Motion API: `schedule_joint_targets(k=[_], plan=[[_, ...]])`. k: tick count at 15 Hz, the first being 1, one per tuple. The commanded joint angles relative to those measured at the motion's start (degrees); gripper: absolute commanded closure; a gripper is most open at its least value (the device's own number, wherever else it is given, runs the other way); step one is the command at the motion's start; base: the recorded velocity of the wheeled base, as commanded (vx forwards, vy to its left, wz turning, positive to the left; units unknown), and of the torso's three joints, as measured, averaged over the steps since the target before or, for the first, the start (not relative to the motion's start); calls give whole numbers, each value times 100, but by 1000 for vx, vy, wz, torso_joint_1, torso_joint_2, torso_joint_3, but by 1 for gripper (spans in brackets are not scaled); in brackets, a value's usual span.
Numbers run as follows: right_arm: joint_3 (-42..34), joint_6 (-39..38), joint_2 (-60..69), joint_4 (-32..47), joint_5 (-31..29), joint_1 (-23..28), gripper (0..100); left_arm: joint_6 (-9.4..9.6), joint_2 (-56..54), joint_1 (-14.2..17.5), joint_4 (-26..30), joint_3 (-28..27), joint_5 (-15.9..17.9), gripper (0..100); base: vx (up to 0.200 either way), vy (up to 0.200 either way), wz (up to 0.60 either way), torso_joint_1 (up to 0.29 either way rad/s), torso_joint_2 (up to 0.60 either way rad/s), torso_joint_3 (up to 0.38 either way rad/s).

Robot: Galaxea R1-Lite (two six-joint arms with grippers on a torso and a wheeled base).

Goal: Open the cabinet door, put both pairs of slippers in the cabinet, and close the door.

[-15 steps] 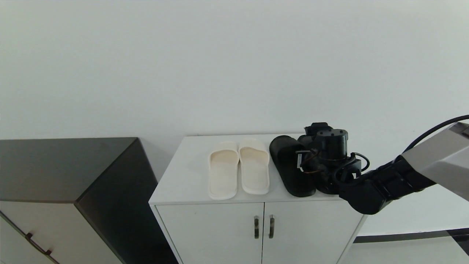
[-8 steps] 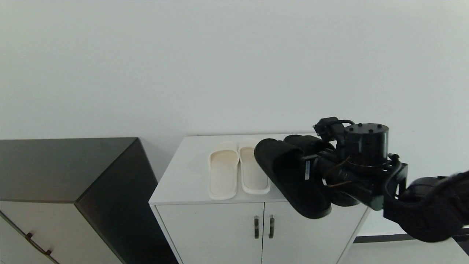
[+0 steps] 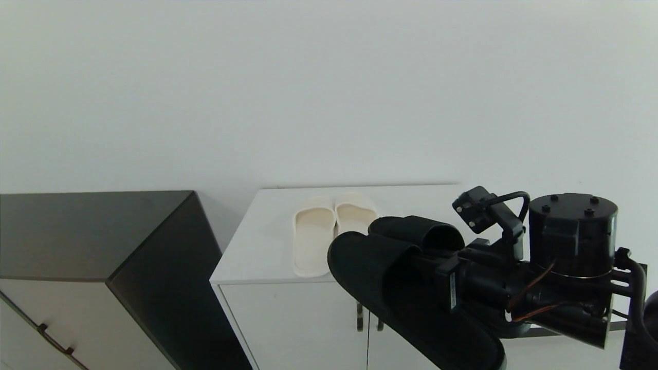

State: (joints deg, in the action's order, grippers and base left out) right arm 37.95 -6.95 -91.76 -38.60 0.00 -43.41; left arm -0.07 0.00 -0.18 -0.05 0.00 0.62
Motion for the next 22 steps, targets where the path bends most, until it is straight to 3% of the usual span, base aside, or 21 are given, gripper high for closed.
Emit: schedule_joint_targets(k=[1,5,17,22], plan=[[-60,1,88,-8,70,-10,100,-1,9,1,-4,0,-1,100,-200,0,0,7,2,2],[-218,27,158,-25,88,-10,100,-1,9,1,-4,0,-1,100,-200,0,0,-4,-2,6],[-622,335,387,-34,501,-80,100,-10,9,1,-4,0,-9,100,0,0,0,0,0,0],[-798,343,404,-43,554,-185,100,-1,9,1,-4,0,-9,100,0,0,0,-152,337,193]])
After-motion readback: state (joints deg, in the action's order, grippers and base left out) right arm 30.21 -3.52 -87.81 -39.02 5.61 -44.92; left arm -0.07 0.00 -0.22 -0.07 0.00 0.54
